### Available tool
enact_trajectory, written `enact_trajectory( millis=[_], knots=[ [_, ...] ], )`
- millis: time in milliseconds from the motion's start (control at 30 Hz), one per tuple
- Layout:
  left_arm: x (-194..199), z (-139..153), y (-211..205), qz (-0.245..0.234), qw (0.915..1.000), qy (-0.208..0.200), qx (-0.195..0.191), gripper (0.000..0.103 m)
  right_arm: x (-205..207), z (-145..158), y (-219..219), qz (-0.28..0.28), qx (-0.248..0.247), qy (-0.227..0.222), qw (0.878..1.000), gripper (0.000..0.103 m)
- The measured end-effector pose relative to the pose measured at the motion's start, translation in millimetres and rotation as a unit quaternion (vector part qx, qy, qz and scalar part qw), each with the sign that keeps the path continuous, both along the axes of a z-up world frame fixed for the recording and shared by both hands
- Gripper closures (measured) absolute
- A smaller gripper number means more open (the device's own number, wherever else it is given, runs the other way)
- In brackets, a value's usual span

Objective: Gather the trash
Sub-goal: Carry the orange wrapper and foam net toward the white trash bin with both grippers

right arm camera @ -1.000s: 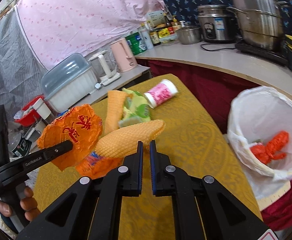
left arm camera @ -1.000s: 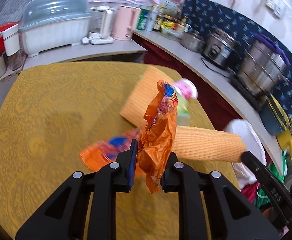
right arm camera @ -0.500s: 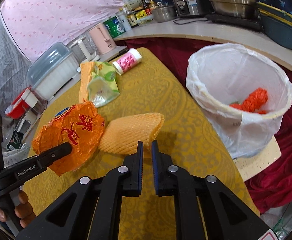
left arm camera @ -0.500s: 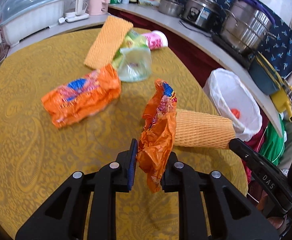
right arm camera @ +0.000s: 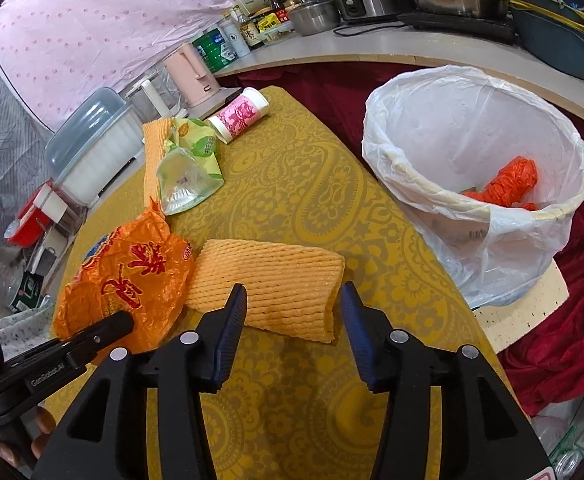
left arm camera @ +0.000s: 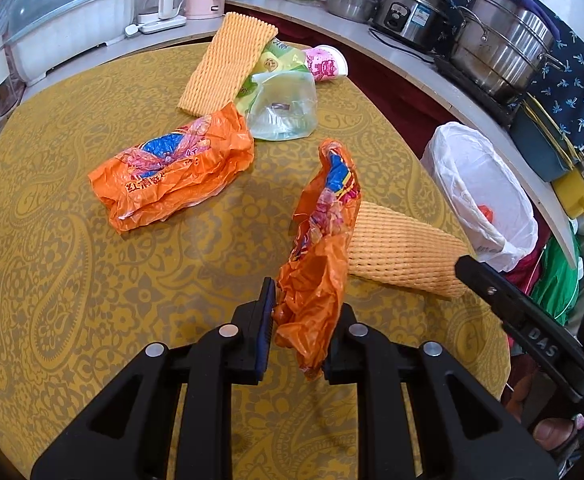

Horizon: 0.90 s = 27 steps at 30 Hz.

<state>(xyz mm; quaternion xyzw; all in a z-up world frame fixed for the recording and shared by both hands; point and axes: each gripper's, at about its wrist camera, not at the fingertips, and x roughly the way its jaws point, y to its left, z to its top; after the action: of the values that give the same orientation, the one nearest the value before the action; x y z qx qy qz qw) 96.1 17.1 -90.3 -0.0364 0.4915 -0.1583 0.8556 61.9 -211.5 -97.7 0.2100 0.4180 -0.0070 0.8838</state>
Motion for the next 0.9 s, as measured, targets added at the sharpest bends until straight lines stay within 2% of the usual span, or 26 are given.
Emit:
enact_trajectory(
  millis=[133, 200, 267, 333, 600, 900],
  knots=[
    [0, 0, -1, 0.000, 1.0000, 0.000, 0.001, 0.084, 7, -5, 6, 0.007, -0.006, 0.006, 1.000, 0.056],
    [0, 0, -1, 0.001, 1.0000, -0.001, 0.002, 0.084, 9, -7, 8, 0.009, -0.008, 0.008, 1.000, 0.067],
    [1, 1, -1, 0.002, 1.0000, -0.002, 0.003, 0.085, 10, -7, 11, 0.016, -0.015, 0.011, 1.000, 0.088],
    [1, 1, 0, 0.004, 1.0000, -0.003, 0.004, 0.084, 9, -5, 12, 0.017, -0.023, 0.006, 1.000, 0.094],
    [-2, 10, 1, 0.011, 0.9999, -0.009, 0.002, 0.085, -4, 17, 4, 0.007, -0.019, -0.028, 0.999, 0.096],
    [-3, 42, -8, 0.000, 0.9991, -0.040, -0.012, 0.085, -17, 62, -26, -0.032, -0.026, -0.084, 0.996, 0.098]
  ],
)
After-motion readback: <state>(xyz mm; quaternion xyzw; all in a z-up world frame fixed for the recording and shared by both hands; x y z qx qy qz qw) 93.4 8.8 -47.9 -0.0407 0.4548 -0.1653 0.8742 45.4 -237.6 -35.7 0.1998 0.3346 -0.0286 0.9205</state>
